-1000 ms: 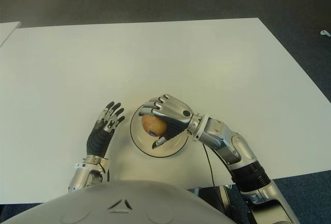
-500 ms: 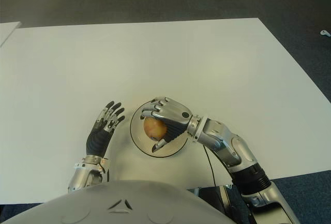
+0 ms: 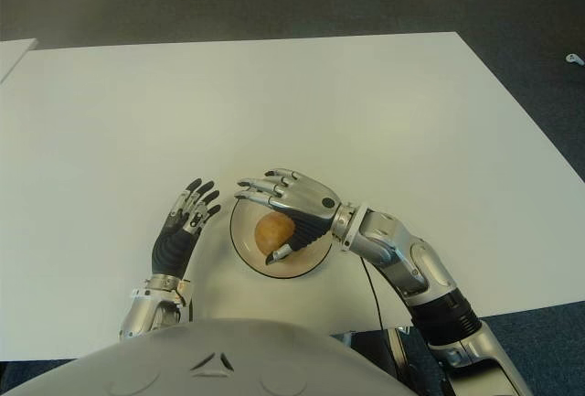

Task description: Put the apples into the plate.

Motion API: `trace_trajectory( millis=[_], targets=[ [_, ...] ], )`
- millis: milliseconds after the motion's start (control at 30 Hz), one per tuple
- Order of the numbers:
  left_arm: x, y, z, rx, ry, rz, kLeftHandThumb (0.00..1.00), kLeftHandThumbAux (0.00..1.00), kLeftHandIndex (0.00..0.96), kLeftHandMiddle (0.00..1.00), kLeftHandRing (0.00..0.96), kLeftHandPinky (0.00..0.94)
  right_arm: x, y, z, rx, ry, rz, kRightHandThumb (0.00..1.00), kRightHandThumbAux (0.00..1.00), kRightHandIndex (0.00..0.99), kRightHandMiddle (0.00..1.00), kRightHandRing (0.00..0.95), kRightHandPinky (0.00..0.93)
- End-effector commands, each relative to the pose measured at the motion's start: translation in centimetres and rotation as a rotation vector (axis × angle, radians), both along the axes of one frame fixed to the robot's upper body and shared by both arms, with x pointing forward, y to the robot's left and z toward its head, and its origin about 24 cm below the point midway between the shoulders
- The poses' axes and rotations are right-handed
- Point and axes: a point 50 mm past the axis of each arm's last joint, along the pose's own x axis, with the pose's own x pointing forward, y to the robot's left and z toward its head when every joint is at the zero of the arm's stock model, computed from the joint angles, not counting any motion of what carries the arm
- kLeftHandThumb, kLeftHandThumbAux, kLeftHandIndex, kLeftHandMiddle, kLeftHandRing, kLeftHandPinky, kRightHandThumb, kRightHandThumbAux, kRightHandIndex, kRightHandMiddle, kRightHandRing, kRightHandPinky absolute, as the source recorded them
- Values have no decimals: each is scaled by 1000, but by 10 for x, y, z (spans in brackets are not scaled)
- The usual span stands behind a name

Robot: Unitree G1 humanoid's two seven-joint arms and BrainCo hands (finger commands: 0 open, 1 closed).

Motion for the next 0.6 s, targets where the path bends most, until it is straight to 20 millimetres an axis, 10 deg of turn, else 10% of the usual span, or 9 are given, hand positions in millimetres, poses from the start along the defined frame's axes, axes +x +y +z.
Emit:
trace_trajectory(
  millis=[33,600],
  targets=[
    [-1,-1,-2,8,11,6,200,563,112,133,137,156,0,-1,-1,-13,12,2,30,475,14,59,0,0],
    [-2,-2,-1,18,14,0,195,531,111,118,129,161,3,-3,-1,191,133,-89,60,430,27,57,7,5]
  ],
)
